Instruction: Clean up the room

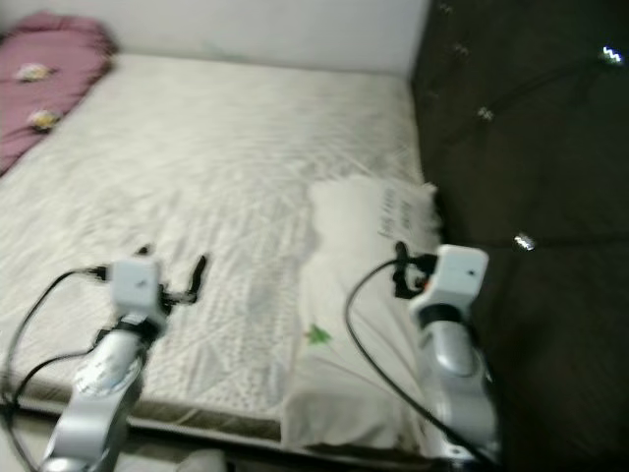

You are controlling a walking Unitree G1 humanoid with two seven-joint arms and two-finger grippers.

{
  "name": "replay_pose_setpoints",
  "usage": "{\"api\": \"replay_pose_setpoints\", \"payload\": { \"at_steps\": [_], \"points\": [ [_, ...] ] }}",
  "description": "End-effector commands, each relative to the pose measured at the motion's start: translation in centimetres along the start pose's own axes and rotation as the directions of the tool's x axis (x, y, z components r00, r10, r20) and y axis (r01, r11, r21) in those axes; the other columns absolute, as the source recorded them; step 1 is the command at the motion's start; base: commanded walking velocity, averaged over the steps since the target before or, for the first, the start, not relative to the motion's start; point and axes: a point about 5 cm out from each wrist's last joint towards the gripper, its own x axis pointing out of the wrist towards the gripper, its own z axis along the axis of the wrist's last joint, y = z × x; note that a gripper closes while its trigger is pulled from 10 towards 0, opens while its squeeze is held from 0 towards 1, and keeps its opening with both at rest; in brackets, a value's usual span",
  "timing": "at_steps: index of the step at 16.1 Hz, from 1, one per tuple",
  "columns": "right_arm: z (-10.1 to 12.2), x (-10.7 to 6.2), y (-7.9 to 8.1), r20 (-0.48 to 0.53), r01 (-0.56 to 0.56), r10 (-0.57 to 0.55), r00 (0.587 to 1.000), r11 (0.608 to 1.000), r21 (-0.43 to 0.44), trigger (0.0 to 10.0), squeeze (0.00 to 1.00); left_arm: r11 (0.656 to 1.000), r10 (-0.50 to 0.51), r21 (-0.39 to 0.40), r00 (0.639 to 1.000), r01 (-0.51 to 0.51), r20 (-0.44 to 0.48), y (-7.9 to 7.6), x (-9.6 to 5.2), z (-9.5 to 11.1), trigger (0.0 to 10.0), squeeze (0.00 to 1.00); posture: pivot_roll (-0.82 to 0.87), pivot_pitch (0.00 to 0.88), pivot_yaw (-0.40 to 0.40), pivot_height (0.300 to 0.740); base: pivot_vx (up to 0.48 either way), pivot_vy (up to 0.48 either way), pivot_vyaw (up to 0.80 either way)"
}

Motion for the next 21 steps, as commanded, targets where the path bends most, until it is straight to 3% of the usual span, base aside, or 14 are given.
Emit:
{"api": "replay_pose_setpoints", "payload": {
  "at_steps": [1,6,11,21],
  "points": [
    [-0.3,-0.6,-0.4,-0.016,0.007,-0.007,1.000,1.000,-0.003,10.0,0.00,1.000,0.006,0.019,1.000,-0.006,0.011,0.3,-0.1,0.3,10.0,0.00,0.01,0.000,0.032,0.740,0.000,0.000,0.00],
    [-2.3,-1.6,-0.8,-0.078,0.028,-0.029,0.997,1.000,-0.011,10.0,0.00,1.000,0.001,-0.021,1.000,-0.001,-0.028,-0.3,-0.2,-0.6,10.0,0.00,0.01,0.000,0.022,0.740,0.000,0.000,-0.77],
    [-1.5,-0.8,0.0,-0.035,-0.025,0.025,0.999,1.000,-0.012,10.0,0.00,1.000,-0.001,-0.029,1.000,0.001,-0.012,-0.3,0.1,-0.5,10.0,0.00,0.01,0.000,0.016,0.740,0.000,0.000,-0.29],
    [-1.2,0.0,0.7,-0.016,-0.060,0.060,0.998,0.998,-0.019,10.0,0.00,0.997,-0.044,-0.061,0.999,0.046,0.023,-0.9,0.7,0.4,10.0,0.00,0.03,0.000,0.000,0.740,0.000,0.450,0.00]
  ]
}}
